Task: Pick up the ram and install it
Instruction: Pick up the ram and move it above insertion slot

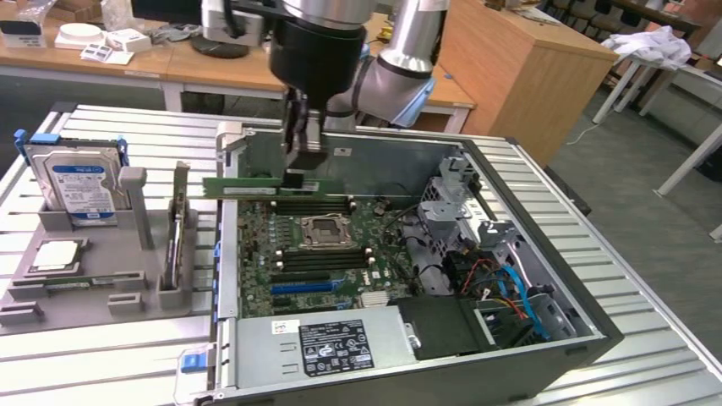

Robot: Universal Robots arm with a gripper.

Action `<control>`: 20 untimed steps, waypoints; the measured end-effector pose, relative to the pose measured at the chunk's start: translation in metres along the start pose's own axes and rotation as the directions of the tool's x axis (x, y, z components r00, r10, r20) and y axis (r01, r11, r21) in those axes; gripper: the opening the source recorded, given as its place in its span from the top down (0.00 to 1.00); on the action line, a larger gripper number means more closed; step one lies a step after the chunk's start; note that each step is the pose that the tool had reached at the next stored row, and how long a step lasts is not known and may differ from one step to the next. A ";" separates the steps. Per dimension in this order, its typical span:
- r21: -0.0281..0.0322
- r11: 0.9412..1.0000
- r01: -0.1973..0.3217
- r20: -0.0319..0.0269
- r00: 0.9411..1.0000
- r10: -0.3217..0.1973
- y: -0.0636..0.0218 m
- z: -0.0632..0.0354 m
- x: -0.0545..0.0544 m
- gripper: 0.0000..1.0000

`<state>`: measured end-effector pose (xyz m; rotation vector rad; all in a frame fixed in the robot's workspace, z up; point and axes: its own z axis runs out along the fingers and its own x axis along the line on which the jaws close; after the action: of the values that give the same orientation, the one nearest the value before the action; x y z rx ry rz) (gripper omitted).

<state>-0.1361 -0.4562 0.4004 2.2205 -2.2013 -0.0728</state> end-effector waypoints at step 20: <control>-0.001 1.000 0.000 0.000 1.000 0.000 -0.0687 -0.0030 0.001 0.88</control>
<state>-0.0673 -0.4564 0.4004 2.2202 -2.2009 -0.0734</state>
